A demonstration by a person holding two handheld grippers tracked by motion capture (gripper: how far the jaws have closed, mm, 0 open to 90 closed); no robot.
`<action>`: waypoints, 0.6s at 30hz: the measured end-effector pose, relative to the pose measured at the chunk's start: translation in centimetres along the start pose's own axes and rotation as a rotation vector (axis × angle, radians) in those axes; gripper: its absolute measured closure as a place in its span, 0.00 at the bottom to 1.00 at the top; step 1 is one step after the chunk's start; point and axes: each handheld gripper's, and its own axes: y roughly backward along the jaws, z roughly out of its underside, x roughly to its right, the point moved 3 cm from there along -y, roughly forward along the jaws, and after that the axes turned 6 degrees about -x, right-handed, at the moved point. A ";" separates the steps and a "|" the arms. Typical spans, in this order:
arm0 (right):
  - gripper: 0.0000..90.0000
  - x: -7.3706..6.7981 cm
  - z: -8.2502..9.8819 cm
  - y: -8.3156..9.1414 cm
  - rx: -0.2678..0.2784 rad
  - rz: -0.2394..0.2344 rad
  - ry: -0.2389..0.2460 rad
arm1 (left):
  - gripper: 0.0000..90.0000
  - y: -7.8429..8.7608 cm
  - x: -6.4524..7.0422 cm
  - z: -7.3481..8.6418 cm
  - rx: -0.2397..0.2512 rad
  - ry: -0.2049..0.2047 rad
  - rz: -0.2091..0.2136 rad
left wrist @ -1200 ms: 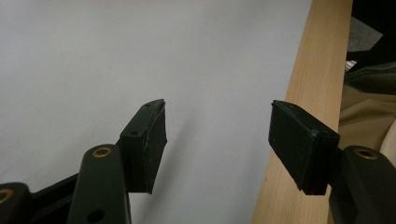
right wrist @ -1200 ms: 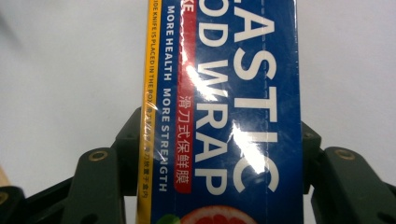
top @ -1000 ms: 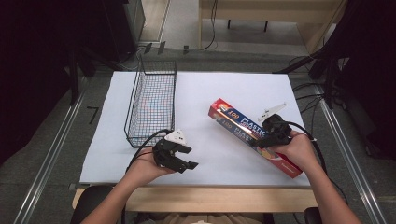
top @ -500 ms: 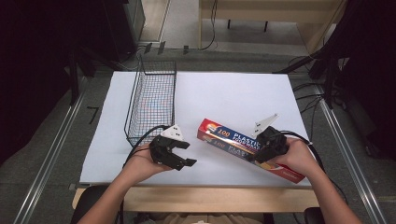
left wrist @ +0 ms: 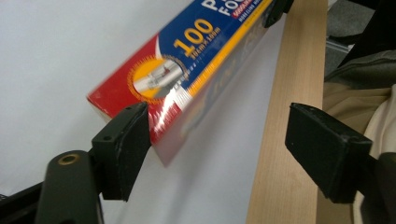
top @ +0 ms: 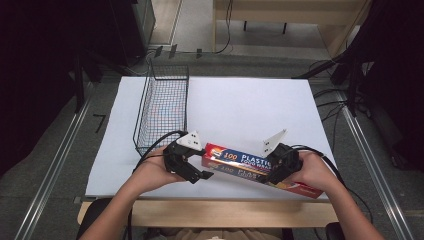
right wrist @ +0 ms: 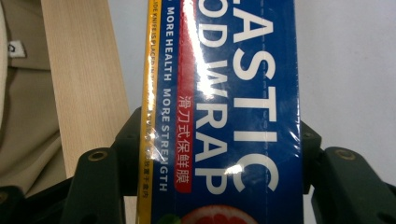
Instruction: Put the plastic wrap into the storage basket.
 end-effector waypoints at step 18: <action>0.46 -2.1 -2.1 -0.2 -0.022 -0.010 0.133 | 0.22 -1.6 1.1 -3.1 -0.053 -0.106 0.032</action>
